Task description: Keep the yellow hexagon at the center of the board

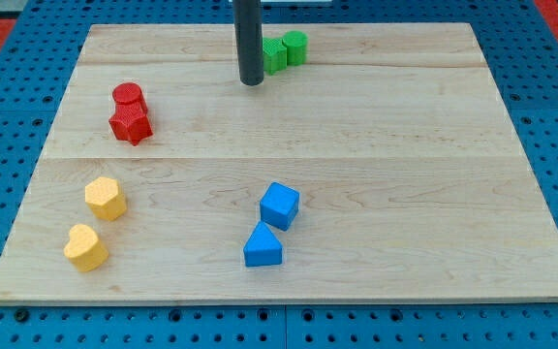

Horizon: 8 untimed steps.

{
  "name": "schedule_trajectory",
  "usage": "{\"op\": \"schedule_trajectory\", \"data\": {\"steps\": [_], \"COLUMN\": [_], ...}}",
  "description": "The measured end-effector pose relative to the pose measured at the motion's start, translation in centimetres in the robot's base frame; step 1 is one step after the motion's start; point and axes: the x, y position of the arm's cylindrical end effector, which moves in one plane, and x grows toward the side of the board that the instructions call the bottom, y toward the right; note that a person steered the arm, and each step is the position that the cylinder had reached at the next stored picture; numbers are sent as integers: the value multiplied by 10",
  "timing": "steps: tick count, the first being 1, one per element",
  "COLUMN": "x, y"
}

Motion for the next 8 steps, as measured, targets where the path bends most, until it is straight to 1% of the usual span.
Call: {"op": "schedule_trajectory", "data": {"steps": [1,4,7,8], "x": [1,-2,-4,-4], "y": [-4,-162,-167,-188]}}
